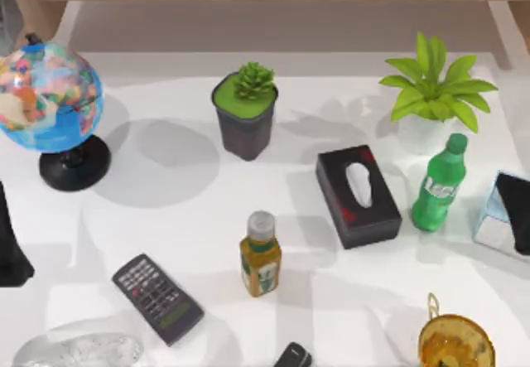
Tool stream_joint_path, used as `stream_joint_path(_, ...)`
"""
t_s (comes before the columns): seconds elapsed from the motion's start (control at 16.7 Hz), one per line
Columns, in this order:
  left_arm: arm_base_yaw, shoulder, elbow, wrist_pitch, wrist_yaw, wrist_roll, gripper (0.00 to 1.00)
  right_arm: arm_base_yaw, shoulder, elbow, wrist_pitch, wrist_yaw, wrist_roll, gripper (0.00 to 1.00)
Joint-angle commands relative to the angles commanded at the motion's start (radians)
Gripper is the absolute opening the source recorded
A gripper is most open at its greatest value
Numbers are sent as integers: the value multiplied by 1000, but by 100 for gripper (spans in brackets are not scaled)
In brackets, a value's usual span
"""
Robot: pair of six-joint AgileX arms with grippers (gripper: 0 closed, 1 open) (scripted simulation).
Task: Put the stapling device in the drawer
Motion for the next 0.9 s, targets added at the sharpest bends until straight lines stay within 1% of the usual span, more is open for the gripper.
stream_joint_path(0.54, 0, 0, 0, 0, 0, 0, 100, 488, 817, 626, -400, -4, 752, 100)
stream_joint_path(0.72, 0, 0, 0, 0, 0, 0, 100, 606, 1070, 773, -508, -8, 968, 100)
stream_joint_path(0.9, 0, 0, 0, 0, 0, 0, 100, 681, 1257, 863, -592, -11, 1133, 100)
